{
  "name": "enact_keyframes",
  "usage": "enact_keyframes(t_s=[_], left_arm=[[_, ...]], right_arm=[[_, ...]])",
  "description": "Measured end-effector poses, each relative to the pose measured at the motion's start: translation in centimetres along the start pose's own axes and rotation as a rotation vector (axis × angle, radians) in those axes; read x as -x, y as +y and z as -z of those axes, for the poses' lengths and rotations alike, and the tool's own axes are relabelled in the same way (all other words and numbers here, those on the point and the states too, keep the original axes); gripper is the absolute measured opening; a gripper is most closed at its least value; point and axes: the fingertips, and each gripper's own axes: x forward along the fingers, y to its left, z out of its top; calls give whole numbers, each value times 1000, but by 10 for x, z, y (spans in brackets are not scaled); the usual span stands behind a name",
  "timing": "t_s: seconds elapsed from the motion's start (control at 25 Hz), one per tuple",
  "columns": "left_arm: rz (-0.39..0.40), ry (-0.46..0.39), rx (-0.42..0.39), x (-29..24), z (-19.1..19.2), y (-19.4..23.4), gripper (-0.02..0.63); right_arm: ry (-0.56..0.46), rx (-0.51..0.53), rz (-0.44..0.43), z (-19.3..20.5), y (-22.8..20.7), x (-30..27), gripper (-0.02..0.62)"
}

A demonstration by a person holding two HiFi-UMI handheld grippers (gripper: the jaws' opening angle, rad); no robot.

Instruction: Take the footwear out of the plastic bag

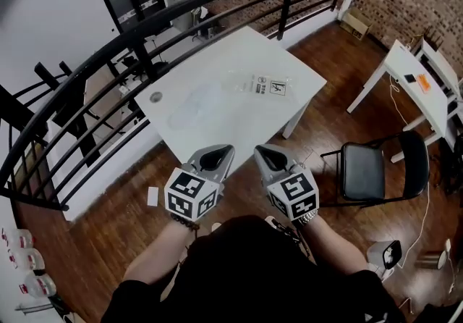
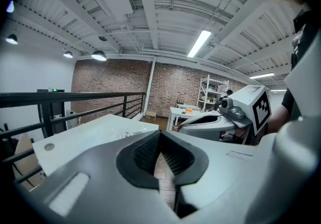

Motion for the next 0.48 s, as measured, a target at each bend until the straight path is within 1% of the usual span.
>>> enact_keyframes(t_s=[0.24, 0.48], left_arm=[[-50, 9, 6, -18, 1, -29, 17], [-86, 15, 5, -22, 3, -45, 17]], right_arm=[[-18, 28, -46, 3, -15, 26, -9], [-22, 28, -75, 6, -19, 42, -9]])
